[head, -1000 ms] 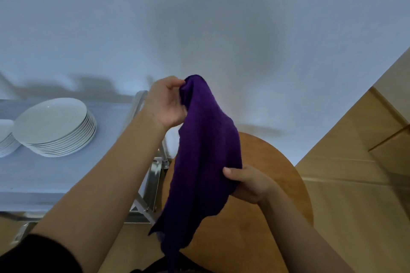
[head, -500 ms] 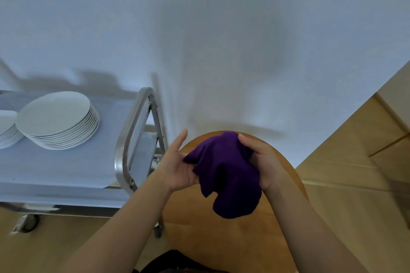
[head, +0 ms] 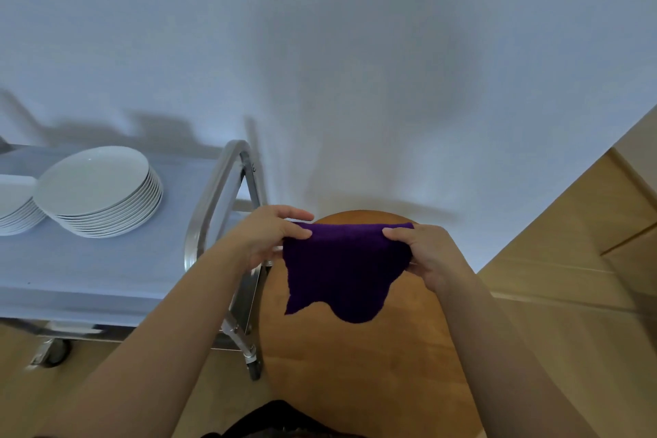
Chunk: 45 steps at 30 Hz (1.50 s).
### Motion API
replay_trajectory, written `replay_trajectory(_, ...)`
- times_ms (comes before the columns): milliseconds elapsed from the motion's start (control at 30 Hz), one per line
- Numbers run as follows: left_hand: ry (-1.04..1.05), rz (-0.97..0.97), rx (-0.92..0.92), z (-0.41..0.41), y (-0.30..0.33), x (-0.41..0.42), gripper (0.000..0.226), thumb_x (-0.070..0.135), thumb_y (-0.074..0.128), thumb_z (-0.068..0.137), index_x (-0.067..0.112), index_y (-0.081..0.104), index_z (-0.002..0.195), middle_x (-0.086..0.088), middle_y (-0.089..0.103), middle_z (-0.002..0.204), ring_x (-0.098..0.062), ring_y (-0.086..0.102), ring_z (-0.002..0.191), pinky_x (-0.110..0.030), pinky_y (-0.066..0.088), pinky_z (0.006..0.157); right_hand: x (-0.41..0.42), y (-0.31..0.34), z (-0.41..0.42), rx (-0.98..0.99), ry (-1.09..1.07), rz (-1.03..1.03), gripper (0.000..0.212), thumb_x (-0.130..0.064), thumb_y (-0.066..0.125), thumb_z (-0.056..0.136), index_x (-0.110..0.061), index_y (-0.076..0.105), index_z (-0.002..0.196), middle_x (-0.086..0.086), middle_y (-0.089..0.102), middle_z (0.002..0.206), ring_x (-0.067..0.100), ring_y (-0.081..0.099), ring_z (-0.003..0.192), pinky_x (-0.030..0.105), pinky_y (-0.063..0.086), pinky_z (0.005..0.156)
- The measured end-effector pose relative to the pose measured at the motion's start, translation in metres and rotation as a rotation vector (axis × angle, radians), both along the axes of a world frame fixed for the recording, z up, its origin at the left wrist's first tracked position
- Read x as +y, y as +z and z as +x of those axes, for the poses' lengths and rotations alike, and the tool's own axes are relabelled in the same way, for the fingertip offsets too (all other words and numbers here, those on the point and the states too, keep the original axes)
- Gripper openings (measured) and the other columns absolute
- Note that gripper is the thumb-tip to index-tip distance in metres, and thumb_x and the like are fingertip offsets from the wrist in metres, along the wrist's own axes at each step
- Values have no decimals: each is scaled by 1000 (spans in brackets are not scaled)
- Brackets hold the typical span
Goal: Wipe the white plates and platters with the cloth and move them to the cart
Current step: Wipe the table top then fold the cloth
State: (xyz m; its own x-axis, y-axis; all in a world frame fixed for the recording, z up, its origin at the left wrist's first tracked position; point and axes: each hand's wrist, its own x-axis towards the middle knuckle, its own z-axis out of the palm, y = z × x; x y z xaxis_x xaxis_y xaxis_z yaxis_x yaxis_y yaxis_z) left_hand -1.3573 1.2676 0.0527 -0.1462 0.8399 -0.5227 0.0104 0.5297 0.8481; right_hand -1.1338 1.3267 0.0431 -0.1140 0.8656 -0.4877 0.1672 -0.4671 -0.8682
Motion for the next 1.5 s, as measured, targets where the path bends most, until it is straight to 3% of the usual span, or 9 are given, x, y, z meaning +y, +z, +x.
replay_trajectory(167,24,82,172,6,-1,2,24,0,64,82,21,66,96,-2,66,97,-18,60,92,-30,53,76,1,-3,-6,-44,-25,222,43,-20,68,86,-26,45,121,0,56,104,14,58,93,20,48,63)
replay_trajectory(433,-133,199,873,16,4,5,19,11,63,84,16,66,102,-4,65,100,-17,60,84,-29,51,72,15,-1,-9,-507,336,673,15,-10,60,87,-24,61,92,-18,56,77,-2,52,73,9,34,58)
replay_trajectory(567,-266,47,1258,11,15,0,8,35,58,87,29,62,90,-4,42,128,-23,38,122,-45,40,95,23,1,-22,-504,274,797,11,-13,59,89,-24,59,86,-9,51,94,3,50,80,10,34,63)
replay_trajectory(633,-374,58,1195,5,18,-4,11,29,60,80,29,54,71,-2,46,135,-24,35,130,-49,37,101,29,9,-32,-387,333,788,9,-10,59,88,-18,58,86,-8,46,106,7,45,96,11,34,73)
replay_trajectory(800,-334,113,720,-23,16,-6,11,13,60,79,17,50,74,0,57,73,-12,56,66,-19,42,56,26,34,-72,-87,573,699,16,-8,53,92,-23,53,86,-4,61,81,7,57,72,19,45,63)
replay_trajectory(933,-379,233,383,-53,13,0,28,22,69,81,26,54,104,1,67,94,-15,67,84,-24,55,68,22,44,-115,-98,729,717,7,-8,58,89,-14,61,91,-1,68,83,11,64,78,27,54,72)
replay_trajectory(1133,-450,365,289,-114,22,15,13,36,57,91,28,62,83,9,69,73,-9,67,71,-16,51,62,26,41,-174,112,650,533,17,-16,67,84,-19,60,100,-2,73,87,12,68,82,24,53,69)
replay_trajectory(1333,-495,298,-55,-186,41,24,29,42,61,80,15,69,89,-3,72,87,-19,68,82,-24,54,73,31,6,-219,378,882,186,91,-55,78,62,-6,45,131,16,55,127,34,53,118,46,43,100)
replay_trajectory(1500,-416,249,-209,-230,45,23,27,45,67,77,20,74,81,-7,73,93,-19,69,82,-26,55,70,27,-11,-248,445,968,-41,75,-39,80,69,-5,46,127,9,62,116,29,60,107,37,50,86)
